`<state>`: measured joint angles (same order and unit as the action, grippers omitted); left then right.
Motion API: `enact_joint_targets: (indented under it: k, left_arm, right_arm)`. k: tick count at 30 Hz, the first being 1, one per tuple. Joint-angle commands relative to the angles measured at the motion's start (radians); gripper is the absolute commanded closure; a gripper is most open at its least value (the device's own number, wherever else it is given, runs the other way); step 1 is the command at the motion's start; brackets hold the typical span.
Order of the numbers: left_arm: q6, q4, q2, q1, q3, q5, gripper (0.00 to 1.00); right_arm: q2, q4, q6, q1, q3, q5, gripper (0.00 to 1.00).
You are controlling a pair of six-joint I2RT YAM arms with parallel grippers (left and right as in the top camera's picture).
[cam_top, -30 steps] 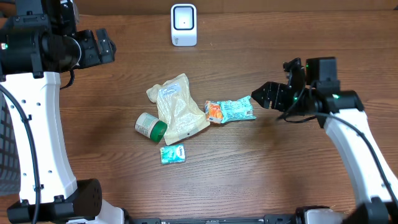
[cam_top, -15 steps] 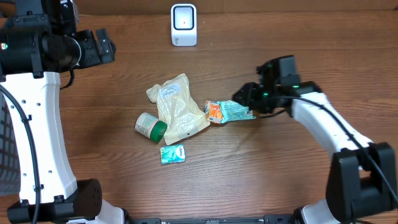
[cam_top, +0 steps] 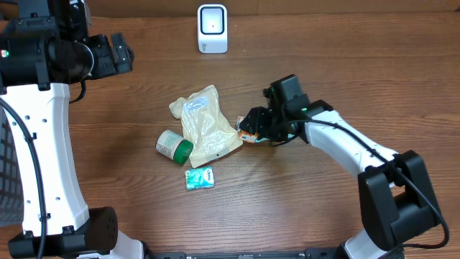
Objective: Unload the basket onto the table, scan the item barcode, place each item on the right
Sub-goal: 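Grasp the green wipes packet with the right gripper and lift it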
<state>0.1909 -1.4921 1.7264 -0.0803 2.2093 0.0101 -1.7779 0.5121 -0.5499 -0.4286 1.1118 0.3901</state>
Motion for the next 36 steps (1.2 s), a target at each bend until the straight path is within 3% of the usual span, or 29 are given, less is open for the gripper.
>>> enact_joint_targets:
  k: [1, 9, 13, 28, 36]
  left_arm:
    - [0.011, 0.004, 0.003, 0.002, 0.009, -0.01, 0.0]
    - [0.011, 0.004, 0.003, 0.002, 0.009, -0.01, 0.0]
    - [0.011, 0.004, 0.003, 0.002, 0.009, -0.01, 0.0]
    - [0.011, 0.004, 0.003, 0.002, 0.009, -0.01, 0.0]
    - [0.011, 0.004, 0.003, 0.002, 0.009, -0.01, 0.0]
  right_arm:
    - [-0.012, -0.007, -0.05, -0.04, 0.01, -0.079, 0.43]
    - [-0.016, -0.001, -0.057, -0.135, 0.007, -0.09, 0.42]
    - [-0.016, 0.012, -0.121, -0.15, 0.007, -0.212, 0.42]
    - [-0.083, -0.042, -0.183, -0.11, 0.007, -0.24, 0.41]
    - [-0.07, 0.132, -0.165, -0.005, 0.033, -0.275, 0.41]
